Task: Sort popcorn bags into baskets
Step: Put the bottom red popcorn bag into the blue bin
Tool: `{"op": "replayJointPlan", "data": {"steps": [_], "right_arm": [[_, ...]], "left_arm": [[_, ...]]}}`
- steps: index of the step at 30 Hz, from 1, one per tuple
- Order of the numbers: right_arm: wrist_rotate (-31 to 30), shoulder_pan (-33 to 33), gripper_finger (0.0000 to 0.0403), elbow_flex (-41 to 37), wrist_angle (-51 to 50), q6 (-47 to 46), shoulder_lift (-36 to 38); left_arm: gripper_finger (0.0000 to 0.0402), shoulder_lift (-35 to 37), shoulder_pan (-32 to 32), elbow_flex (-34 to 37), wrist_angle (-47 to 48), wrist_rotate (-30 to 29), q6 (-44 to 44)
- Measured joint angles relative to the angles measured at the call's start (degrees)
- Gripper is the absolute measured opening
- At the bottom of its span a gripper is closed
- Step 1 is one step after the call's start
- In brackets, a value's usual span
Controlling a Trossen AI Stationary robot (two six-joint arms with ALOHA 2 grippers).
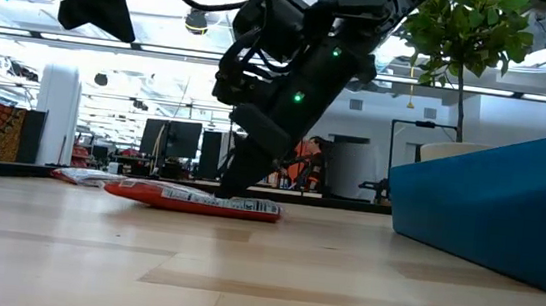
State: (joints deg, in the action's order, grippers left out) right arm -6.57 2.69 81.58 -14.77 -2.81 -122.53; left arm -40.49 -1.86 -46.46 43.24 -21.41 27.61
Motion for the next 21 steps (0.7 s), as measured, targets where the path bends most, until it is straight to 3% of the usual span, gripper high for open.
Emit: {"op": "replayJointPlan", "data": {"steps": [10,13,17,21], "right_arm": [[-0.3,-1.0,0.0005,0.0,-1.3,-1.7,9.6],[2.1,-1.0,0.0017,-0.1,-0.8,-1.4,11.2],[7.1,-1.3,0.0095,-0.1,-1.3,-1.2,10.9],[6.8,-1.3,0.0207,-0.2,-0.8,-1.2,7.8]], "left_arm": [[0.0,0.0,0.0,0.0,0.4,-1.8,-0.2],[0.0,0.0,0.0,0.0,0.4,-2.0,-0.2],[0.0,0.0,0.0,0.0,0.4,-2.0,-1.4],[0.0008,0.0,0.0,0.0,0.4,-2.1,-1.9]]}}
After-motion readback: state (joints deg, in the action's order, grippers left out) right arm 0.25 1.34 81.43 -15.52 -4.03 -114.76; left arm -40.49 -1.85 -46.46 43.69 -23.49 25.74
